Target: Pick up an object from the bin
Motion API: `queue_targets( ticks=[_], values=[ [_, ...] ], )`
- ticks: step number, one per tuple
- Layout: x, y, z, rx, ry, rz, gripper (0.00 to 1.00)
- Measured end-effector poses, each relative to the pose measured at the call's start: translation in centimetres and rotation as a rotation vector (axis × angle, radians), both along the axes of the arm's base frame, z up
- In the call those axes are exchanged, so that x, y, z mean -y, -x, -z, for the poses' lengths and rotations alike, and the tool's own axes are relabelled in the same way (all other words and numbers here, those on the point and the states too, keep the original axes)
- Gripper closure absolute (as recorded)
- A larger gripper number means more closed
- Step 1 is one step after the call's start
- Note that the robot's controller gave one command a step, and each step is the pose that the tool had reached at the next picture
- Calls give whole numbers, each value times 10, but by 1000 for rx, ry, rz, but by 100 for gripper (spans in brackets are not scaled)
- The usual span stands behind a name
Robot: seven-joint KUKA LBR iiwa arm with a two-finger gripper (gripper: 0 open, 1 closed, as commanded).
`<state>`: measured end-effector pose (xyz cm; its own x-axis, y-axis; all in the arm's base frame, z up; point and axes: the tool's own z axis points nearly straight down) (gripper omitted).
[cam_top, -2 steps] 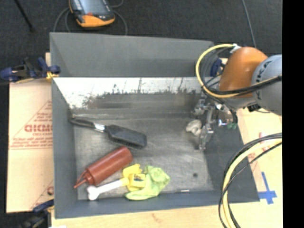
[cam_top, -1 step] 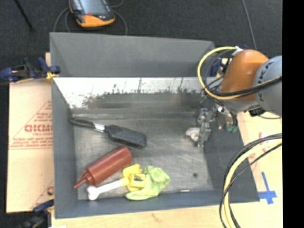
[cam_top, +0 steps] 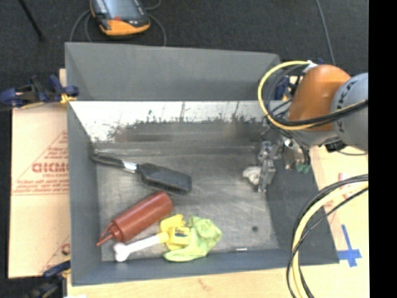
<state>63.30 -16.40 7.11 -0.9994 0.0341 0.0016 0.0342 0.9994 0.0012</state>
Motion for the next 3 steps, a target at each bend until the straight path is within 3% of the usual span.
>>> queue_targets(
  ticks=[2, 3],
  values=[
    [0, 2, -17, -2, 0, 0, 100],
    [0, 2, -42, -2, 0, 0, 100]
  ],
)
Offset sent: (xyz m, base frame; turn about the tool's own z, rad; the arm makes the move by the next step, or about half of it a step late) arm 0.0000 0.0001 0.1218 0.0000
